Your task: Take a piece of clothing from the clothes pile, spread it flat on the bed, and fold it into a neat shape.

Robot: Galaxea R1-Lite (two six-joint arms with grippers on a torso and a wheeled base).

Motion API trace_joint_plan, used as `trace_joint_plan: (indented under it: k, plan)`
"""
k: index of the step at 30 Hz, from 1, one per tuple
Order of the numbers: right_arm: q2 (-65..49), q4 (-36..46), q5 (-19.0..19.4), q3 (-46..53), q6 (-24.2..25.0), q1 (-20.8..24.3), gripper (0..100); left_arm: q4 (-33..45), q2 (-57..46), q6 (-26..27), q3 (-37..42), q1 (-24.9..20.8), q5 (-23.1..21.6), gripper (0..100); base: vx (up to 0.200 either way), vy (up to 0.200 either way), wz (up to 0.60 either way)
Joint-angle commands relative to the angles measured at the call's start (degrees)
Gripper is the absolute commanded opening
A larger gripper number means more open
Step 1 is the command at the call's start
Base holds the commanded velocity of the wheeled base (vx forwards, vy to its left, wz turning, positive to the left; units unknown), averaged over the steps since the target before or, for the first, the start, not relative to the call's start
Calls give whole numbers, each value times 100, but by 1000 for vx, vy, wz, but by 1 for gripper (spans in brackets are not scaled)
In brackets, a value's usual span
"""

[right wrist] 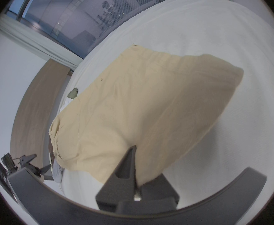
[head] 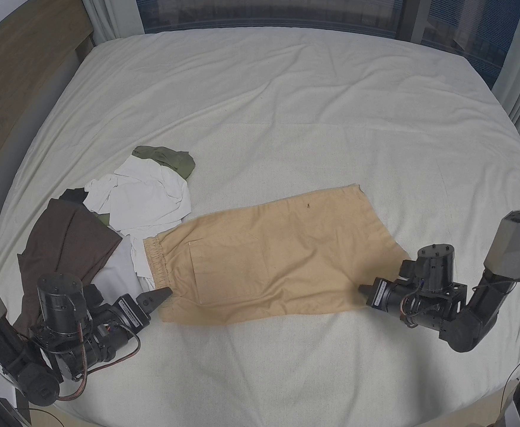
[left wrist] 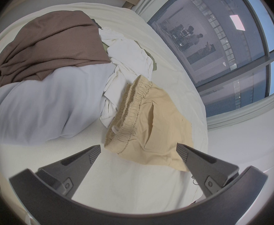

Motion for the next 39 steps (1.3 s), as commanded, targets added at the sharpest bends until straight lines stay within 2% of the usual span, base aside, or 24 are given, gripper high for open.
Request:
trace_joint_plan:
  k: [1,11,16,17,27,39]
  plan:
    - [-352,-15,-34,454,-160,-253,0,-2,194,2,-2,-83,-3,100,0,0,0]
    - [-370,-15,-34,849,-362,-368,0,-11,747,362,-37,-259,-21,100,0,0,0]
    - [-396,-15,-34,858,-432,-376,0,-151,1011,353,-239,-382,-12,100,0,0,0]
    - [-396,-15,-34,858,-459,-385,100,-187,1099,362,-283,-399,-3,100,0,0,0]
    - [-1301,-279,28,1482,-476,-332,100,-846,2110,362,-661,-364,155,100,0,0,0]
    - [-2558,-86,54,1676,-467,-262,100,-951,2487,318,-1197,-268,84,100,0,0,0]
